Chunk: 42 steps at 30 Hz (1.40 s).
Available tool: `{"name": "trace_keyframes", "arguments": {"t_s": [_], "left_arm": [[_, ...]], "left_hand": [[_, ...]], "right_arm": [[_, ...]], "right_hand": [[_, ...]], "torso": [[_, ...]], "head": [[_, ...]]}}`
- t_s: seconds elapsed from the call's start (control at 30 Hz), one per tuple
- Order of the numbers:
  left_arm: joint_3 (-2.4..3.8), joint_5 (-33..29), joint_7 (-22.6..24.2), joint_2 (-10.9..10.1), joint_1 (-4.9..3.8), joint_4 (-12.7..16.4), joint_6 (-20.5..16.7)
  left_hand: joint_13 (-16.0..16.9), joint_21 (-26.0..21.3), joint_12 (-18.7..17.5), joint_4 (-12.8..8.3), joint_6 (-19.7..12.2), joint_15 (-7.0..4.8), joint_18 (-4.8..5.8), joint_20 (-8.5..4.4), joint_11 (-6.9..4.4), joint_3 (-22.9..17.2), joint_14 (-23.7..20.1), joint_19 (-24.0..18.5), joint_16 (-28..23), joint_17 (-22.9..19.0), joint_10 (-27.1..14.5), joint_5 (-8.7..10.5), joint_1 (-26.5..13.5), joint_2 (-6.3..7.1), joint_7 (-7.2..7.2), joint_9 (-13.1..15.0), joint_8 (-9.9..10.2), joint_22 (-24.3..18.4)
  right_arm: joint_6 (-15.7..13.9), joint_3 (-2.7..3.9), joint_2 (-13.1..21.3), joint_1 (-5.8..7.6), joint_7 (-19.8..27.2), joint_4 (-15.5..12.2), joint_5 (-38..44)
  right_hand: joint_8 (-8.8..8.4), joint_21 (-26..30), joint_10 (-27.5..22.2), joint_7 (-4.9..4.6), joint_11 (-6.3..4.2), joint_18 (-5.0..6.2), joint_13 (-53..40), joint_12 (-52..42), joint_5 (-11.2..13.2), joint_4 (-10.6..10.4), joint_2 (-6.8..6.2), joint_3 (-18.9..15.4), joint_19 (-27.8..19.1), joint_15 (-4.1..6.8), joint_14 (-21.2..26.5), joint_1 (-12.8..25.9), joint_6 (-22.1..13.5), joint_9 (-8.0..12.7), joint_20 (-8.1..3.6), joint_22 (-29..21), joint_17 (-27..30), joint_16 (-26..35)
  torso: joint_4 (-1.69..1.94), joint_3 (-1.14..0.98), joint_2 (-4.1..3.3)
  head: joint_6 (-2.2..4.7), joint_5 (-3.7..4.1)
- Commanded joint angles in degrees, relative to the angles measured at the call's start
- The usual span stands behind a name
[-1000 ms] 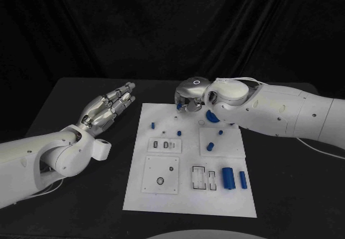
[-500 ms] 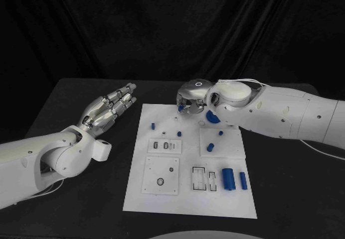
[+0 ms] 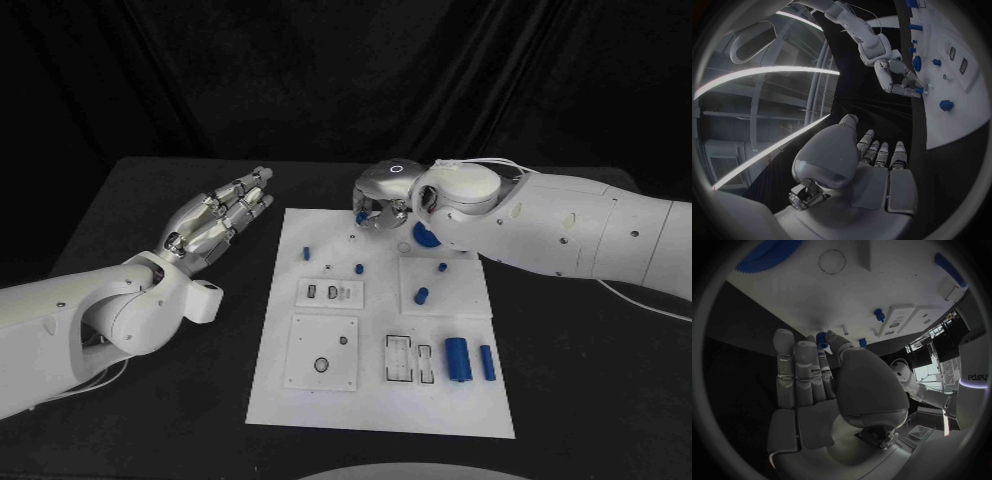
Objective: Assemble the parts on the task board
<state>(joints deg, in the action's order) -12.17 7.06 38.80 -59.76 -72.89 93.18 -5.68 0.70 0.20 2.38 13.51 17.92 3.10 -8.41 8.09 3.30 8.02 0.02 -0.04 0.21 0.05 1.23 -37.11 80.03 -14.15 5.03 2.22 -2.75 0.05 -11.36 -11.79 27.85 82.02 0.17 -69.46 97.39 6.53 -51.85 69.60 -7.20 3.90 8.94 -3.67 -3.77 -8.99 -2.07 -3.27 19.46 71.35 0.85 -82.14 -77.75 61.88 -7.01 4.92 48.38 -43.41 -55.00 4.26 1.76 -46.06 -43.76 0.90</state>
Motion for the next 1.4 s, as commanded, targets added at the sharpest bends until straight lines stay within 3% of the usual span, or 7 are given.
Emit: {"name": "trace_keyframes", "arguments": {"t_s": [0.03, 0.93, 1.03, 1.1, 1.17, 1.2, 1.4], "left_arm": [[0.05, -1.0, 6.2, 0.2, -0.14, -0.1, 1.2], [0.05, -1.2, 5.9, 0.6, -0.13, -1.0, 1.9], [0.05, -1.2, 5.8, 0.6, -0.13, -1.1, 1.9], [0.04, -1.2, 5.8, 0.6, -0.13, -1.1, 1.9], [0.04, -1.2, 5.7, 0.6, -0.13, -1.2, 2.0], [0.04, -1.2, 5.7, 0.6, -0.13, -1.2, 2.0], [0.04, -1.2, 5.6, 0.4, -0.13, -1.4, 2.3]], "left_hand": [[0.0, -0.2, 0.1, 0.0, -0.3, 0.27, -0.62, 0.41, 0.36, -0.3, 0.0, 0.1, -0.2, 0.0, 0.1, -0.19, 0.4, -0.27, 0.32, 0.0, -0.1, 0.0], [0.1, -0.1, 0.2, -0.1, 0.5, 0.58, -0.95, 1.09, 0.66, -0.7, 0.0, 0.1, -0.2, 0.0, 0.1, -0.20, 0.2, -0.34, 0.62, 0.1, -0.3, 0.0], [0.1, -0.1, 0.2, -0.1, 0.5, 0.58, -0.95, 1.09, 0.66, -0.7, 0.0, 0.1, -0.2, 0.0, 0.1, -0.20, 0.2, -0.34, 0.62, 0.1, -0.3, 0.0], [0.1, -0.1, 0.2, -0.1, 0.5, 0.58, -0.95, 1.09, 0.66, -0.7, 0.0, 0.1, -0.2, 0.0, 0.1, -0.20, 0.2, -0.34, 0.62, 0.1, -0.3, 0.0], [0.1, -0.1, 0.2, -0.1, 0.5, 0.58, -0.95, 1.09, 0.66, -0.7, 0.0, 0.1, -0.2, 0.0, 0.1, -0.20, 0.2, -0.34, 0.62, 0.1, -0.3, 0.0], [0.1, -0.1, 0.2, -0.1, 0.5, 0.58, -0.95, 1.09, 0.66, -0.7, 0.0, 0.1, -0.2, 0.0, 0.1, -0.20, 0.2, -0.34, 0.62, 0.1, -0.3, 0.0], [0.0, -0.1, 0.1, -0.1, 0.7, 0.64, -1.01, 1.18, 0.74, -0.7, 0.0, 0.1, -0.2, 0.0, 0.1, -0.21, 0.2, -0.35, 0.70, 0.1, -0.3, 0.0]], "right_arm": [[0.3, -0.07, -0.1, -0.38, -0.6, 0.2, 0.1], [0.6, -0.07, -0.4, -0.80, -0.7, -0.1, -0.1], [1.4, -0.07, -0.4, -0.80, -1.7, 0.0, -0.1], [2.1, -0.07, -0.3, -0.80, -2.5, 0.1, -0.1], [2.4, -0.07, -0.1, -0.81, -3.1, 0.1, -0.1], [2.3, -0.07, -0.1, -0.81, -3.2, 0.2, -0.1], [-3.0, -0.07, 1.1, -0.78, -1.5, 0.1, -0.2]], "right_hand": [[-0.06, 0.4, -0.4, 0.43, 0.04, 0.01, 0.1, 0.3, -0.3, -0.1, -0.29, 0.3, -0.3, 0.02, 0.5, -0.3, 0.1, -2.3, 0.04, -0.1, 0.2, 0.3], [-1.43, 1.9, -2.4, 0.19, 0.61, 0.31, 0.1, 0.2, 0.1, -0.8, -0.85, 0.7, -1.6, -0.46, 1.4, 0.1, -1.6, -2.1, 0.54, -1.0, 1.6, 1.6], [-2.97, 4.0, -7.4, 0.55, 1.60, 0.64, 0.2, 0.3, 0.4, -1.2, -1.89, 0.5, -3.1, -1.12, 2.8, 0.6, -8.1, -0.4, 1.11, -2.4, 3.4, 3.3], [-3.14, 7.2, -16.3, 1.76, 2.90, 1.23, 0.2, 0.2, 0.7, -0.9, -2.12, -1.1, -5.3, -1.17, 4.9, 0.6, -19.9, 2.5, 1.40, -4.5, 5.9, 5.5], [-3.44, 9.0, -20.1, 2.76, 3.31, 1.47, 0.2, 0.1, 0.9, -0.7, -1.91, -2.3, -6.5, -1.23, 6.2, 0.7, -26.3, 3.7, 1.43, -5.6, 7.4, 6.8], [-3.79, 9.6, -24.0, 3.90, 3.83, 1.41, 0.1, 0.1, 1.0, -0.6, -1.74, -3.4, -7.1, -1.57, 7.5, 0.7, -32.7, 4.3, 1.70, -5.6, 8.9, 8.1], [-4.02, 11.8, -31.0, 5.10, 3.27, 1.50, 0.1, -0.1, 1.6, -1.2, -1.28, -6.3, -8.7, -1.67, 10.6, 0.7, -37.9, 4.5, 2.01, -5.6, 9.7, 9.2]], "torso": [[0.04, 0.02, -0.01], [0.01, 0.01, -0.02], [0.00, 0.01, -0.02], [0.00, 0.01, -0.02], [0.01, 0.01, -0.02], [0.01, 0.01, -0.02], [0.01, 0.01, -0.03]], "head": [[-0.09, -0.03], [-0.06, -0.02], [-0.05, 0.03], [-0.05, 0.03], [-0.08, 0.02], [-0.08, 0.02], [-0.16, -0.17]]}}
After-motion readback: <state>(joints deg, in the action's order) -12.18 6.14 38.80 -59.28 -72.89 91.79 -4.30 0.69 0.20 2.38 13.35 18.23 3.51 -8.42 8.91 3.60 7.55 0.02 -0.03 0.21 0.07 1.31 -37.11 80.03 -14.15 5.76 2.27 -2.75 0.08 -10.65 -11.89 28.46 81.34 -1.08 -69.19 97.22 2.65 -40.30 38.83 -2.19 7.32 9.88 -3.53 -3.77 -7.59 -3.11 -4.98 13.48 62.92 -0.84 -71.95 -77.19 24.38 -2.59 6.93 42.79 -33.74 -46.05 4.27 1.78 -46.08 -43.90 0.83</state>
